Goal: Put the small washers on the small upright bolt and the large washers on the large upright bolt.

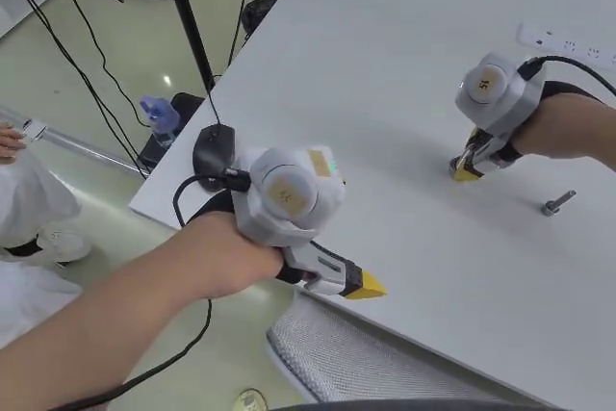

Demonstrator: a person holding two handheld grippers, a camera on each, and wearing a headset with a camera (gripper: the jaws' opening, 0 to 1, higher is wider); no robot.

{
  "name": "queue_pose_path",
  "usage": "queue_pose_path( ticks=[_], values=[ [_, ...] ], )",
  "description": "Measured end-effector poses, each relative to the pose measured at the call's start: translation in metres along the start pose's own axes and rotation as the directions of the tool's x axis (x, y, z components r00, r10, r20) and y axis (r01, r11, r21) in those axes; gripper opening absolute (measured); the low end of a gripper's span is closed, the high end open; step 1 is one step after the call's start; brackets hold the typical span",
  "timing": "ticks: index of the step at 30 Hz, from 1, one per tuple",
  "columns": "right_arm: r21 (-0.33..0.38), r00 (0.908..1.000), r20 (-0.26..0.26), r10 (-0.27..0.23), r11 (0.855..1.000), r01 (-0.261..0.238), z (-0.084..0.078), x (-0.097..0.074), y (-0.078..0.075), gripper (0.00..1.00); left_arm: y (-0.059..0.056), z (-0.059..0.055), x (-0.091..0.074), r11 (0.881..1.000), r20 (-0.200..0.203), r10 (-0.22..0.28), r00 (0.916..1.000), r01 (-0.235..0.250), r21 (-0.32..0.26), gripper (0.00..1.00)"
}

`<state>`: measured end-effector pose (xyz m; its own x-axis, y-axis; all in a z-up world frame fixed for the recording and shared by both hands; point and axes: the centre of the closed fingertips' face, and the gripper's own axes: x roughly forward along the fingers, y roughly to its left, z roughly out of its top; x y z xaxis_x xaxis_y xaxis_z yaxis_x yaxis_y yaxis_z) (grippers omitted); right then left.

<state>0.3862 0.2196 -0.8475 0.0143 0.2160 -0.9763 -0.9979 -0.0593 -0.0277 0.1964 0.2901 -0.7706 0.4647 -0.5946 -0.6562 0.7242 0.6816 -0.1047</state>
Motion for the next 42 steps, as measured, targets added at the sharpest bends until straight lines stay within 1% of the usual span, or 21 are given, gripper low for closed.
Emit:
queue_pose_path(
  ticks=[3, 5, 8, 9, 11, 14, 18, 19, 20, 25, 29, 31, 32, 33, 36, 37, 38, 39, 40, 41, 42],
  values=[
    [0.008, 0.9999, 0.011, -0.008, 1.0, 0.008, 0.0, -0.006, -0.002, 0.35, 0.001, 0.002, 0.0, 1.0, 0.012, 0.012, 0.9999, -0.012, 0.003, 0.87],
    [0.0, 0.9996, 0.02, -0.019, 1.0, 0.019, 0.0, -0.012, -0.001, 0.37, -0.001, 0.002, -0.001, 1.0, 0.011, 0.008, 0.9999, -0.008, 0.005, 0.87],
    [-0.009, 0.9984, 0.044, -0.036, 0.999, 0.037, 0.002, -0.022, 0.001, 0.4, 0.0, 0.005, -0.001, 1.0, 0.016, 0.015, 0.9998, -0.015, 0.017, 0.88],
    [-0.009, 0.9971, 0.062, -0.043, 0.999, 0.044, 0.005, -0.026, 0.002, 0.41, -0.001, 0.006, -0.001, 1.0, 0.019, 0.014, 0.9997, -0.014, 0.013, 0.88],
    [-0.009, 0.9945, 0.087, -0.058, 0.998, 0.059, 0.009, -0.033, 0.003, 0.44, -0.001, 0.006, 0.0, 1.0, 0.02, 0.014, 0.9997, -0.014, 0.015, 0.88],
    [-0.015, 0.9919, 0.109, -0.066, 0.998, 0.068, 0.012, -0.039, 0.006, 0.46, -0.002, 0.005, 0.001, 1.0, 0.015, 0.01, 0.9998, -0.011, 0.017, 0.88],
    [-0.01, 0.986, 0.144, -0.083, 0.996, 0.086, 0.012, -0.05, 0.009, 0.5, -0.003, 0.005, 0.001, 1.0, 0.007, 0.008, 0.9999, -0.009, 0.026, 0.88],
    [-0.007, 0.9818, 0.169, -0.087, 0.996, 0.09, 0.013, -0.053, 0.01, 0.5, -0.003, 0.006, 0.001, 1.0, 0.006, 0.009, 0.9999, -0.009, 0.026, 0.87],
    [-0.003, 0.9793, 0.18, -0.093, 0.995, 0.095, 0.012, -0.056, 0.009, 0.5, -0.003, 0.006, 0.001, 1.0, 0.008, 0.008, 0.9999, -0.008, 0.025, 0.87],
    [0.023, 0.9671, 0.222, -0.125, 0.992, 0.123, 0.002, -0.074, 0.01, 0.52, -0.004, 0.009, 0.001, 1.0, 0.013, 0.002, 0.9999, -0.003, 0.019, 0.87],
    [0.058, 0.9504, 0.269, -0.156, 0.988, 0.145, -0.007, -0.092, 0.014, 0.53, -0.003, 0.011, 0.0, 1.0, 0.022, 0.004, 0.9998, -0.004, 0.017, 0.88],
    [0.076, 0.9399, 0.294, -0.174, 0.984, 0.159, -0.016, -0.092, 0.013, 0.54, -0.003, 0.014, 0.0, 1.0, 0.031, 0.003, 0.9995, -0.004, 0.009, 0.88],
    [0.09, 0.9338, 0.308, -0.182, 0.983, 0.162, -0.017, -0.096, 0.013, 0.56, -0.003, 0.015, 0.0, 1.0, 0.033, 0.003, 0.9994, -0.004, 0.011, 0.88],
    [0.113, 0.9245, 0.331, -0.19, 0.98, 0.161, -0.017, -0.102, 0.016, 0.58, -0.003, 0.016, 0.001, 1.0, 0.036, 0.003, 0.9993, -0.003, 0.015, 0.88],
    [0.143, 0.9017, 0.369, -0.225, 0.972, 0.184, -0.023, -0.107, 0.012, 0.6, -0.003, 0.02, 0.002, 1.0, 0.047, 0.001, 0.9989, -0.002, 0.014, 0.89],
    [0.163, 0.8911, 0.391, -0.231, 0.97, 0.18, -0.023, -0.114, 0.015, 0.61, -0.003, 0.021, 0.002, 1.0, 0.05, 0.003, 0.9988, -0.004, 0.013, 0.89],
    [0.176, 0.8842, 0.401, -0.239, 0.967, 0.182, -0.024, -0.118, 0.016, 0.61, -0.002, 0.022, 0.002, 1.0, 0.052, 0.004, 0.9986, -0.005, 0.012, 0.89],
    [0.189, 0.8717, 0.421, -0.251, 0.964, 0.187, -0.023, -0.125, 0.018, 0.62, -0.002, 0.023, 0.002, 1.0, 0.052, 0.004, 0.9986, -0.004, 0.011, 0.89],
    [0.193, 0.8657, 0.433, -0.251, 0.964, 0.183, -0.023, -0.129, 0.021, 0.62, -0.003, 0.023, 0.002, 1.0, 0.053, 0.003, 0.9986, -0.004, 0.01, 0.89],
    [0.205, 0.8559, 0.449, -0.256, 0.962, 0.18, -0.028, -0.13, 0.017, 0.63, -0.003, 0.024, 0.002, 1.0, 0.057, 0.004, 0.9984, -0.005, 0.009, 0.89],
    [0.214, 0.8464, 0.462, -0.264, 0.96, 0.183, -0.028, -0.134, 0.018, 0.64, -0.003, 0.024, 0.002, 1.0, 0.058, 0.005, 0.9983, -0.005, 0.009, 0.89]
  ],
)
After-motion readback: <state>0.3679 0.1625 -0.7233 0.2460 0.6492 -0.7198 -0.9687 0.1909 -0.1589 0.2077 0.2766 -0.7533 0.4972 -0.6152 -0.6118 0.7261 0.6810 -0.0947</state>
